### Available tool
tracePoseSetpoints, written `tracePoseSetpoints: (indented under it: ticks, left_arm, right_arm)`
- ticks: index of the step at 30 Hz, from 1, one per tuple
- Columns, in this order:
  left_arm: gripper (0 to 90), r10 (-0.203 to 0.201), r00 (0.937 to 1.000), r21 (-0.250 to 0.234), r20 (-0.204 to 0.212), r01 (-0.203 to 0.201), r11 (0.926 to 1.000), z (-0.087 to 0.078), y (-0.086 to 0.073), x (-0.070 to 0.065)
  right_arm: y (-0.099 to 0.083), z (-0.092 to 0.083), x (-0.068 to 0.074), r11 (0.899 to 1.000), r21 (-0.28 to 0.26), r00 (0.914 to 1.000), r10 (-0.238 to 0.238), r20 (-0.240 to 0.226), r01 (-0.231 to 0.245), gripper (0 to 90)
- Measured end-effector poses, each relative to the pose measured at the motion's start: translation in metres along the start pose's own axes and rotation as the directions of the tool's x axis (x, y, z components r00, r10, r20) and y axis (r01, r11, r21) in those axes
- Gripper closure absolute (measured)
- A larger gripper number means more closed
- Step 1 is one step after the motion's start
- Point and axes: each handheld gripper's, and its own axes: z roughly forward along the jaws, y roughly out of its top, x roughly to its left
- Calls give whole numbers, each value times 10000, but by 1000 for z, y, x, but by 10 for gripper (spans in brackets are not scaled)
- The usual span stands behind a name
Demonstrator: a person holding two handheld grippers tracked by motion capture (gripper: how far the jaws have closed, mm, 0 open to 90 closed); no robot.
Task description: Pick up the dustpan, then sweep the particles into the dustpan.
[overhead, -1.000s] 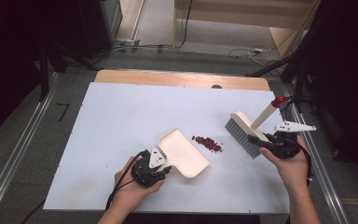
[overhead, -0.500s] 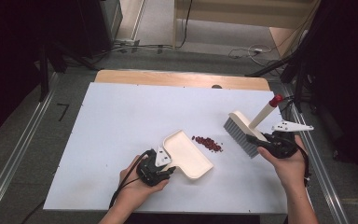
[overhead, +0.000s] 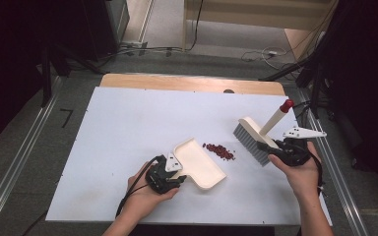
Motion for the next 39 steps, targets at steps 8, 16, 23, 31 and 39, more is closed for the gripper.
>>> tracePoseSetpoints:
  ticks: [8, 16, 23, 31, 39]
  left_arm:
    - [665, -43, 10000, 10, 82, 43, 10000, 1, 0, 1]
    - [665, 18, 10000, 116, 89, -20, 9999, 1, 1, 1]
    - [665, 3, 10000, 130, 95, -4, 9999, 1, 1, 1]
    - [665, -49, 9998, 52, 173, 48, 10000, 2, 1, 2]
    - [665, -55, 9998, 42, 164, 55, 10000, 2, 1, 2]
  right_arm:
    - [2, 7, 6, 10000, 56, 9999, -63, 145, 62, 653]
    - [3, 22, 16, 9998, 170, 9991, -139, 389, 133, 653]
    - [5, 33, 23, 9992, 370, 9978, -203, 625, 180, 653]
    - [4, 41, 27, 9988, 459, 9966, -227, 789, 191, 653]
    - [2, 46, 29, 9980, 590, 9961, -271, 838, 222, 653]
